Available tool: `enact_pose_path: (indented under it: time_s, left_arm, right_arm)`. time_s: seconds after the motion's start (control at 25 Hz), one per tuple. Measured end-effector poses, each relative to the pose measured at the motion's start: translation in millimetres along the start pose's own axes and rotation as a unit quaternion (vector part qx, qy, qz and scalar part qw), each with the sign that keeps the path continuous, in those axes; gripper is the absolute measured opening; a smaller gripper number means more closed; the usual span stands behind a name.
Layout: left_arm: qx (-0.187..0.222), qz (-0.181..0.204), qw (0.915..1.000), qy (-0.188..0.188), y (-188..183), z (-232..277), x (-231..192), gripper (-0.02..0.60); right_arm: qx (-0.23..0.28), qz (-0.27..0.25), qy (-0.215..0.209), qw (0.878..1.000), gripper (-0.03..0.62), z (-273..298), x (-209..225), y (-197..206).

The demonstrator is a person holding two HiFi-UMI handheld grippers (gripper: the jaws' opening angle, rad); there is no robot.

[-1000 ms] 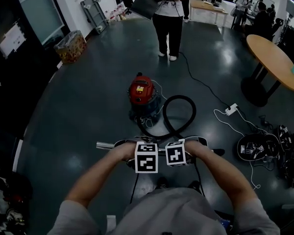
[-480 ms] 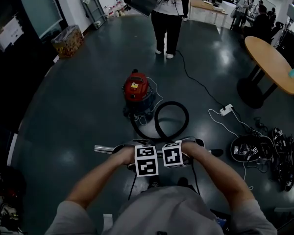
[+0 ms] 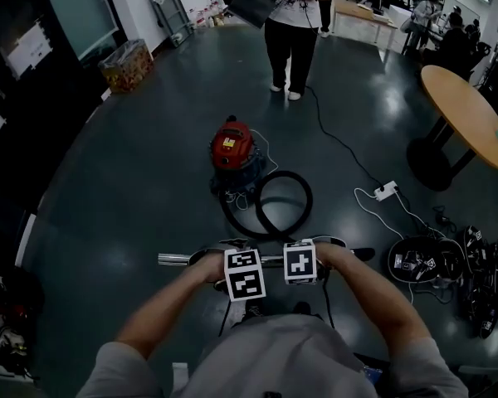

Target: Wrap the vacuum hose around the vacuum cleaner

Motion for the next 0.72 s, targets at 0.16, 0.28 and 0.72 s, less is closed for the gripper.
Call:
enact_pose_path:
  time_s: [0.16, 0.28, 0.72]
  left_arm:
    - [-0.006, -0.026, 0.9996, -0.006, -16, 3, 3, 0.175]
    - [-0.011, -0.049, 0.9987, -0.002, -16, 10, 6, 0.176]
    - [0.005, -0.146, 0.9884, -0.04, -44, 23, 20, 0.176]
  right_arm:
    - [0.024, -0.026, 0.072, 0.997, 0.199, -27, 6, 19]
    - [0.041, -0.013, 0.106, 0.993, 0.213, -54, 14, 40]
    - [0.16, 0.098, 0.233, 0.954, 0.218, -113, 12, 128]
Point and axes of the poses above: the fingertips, and each gripper's own axes: z forward along the fingers, x to its right, y out of its underside, the point moved 4 cm from there along -z, backward along the fingers, and after that the axes turned 2 degrees about -x, right-handed, at the moved point
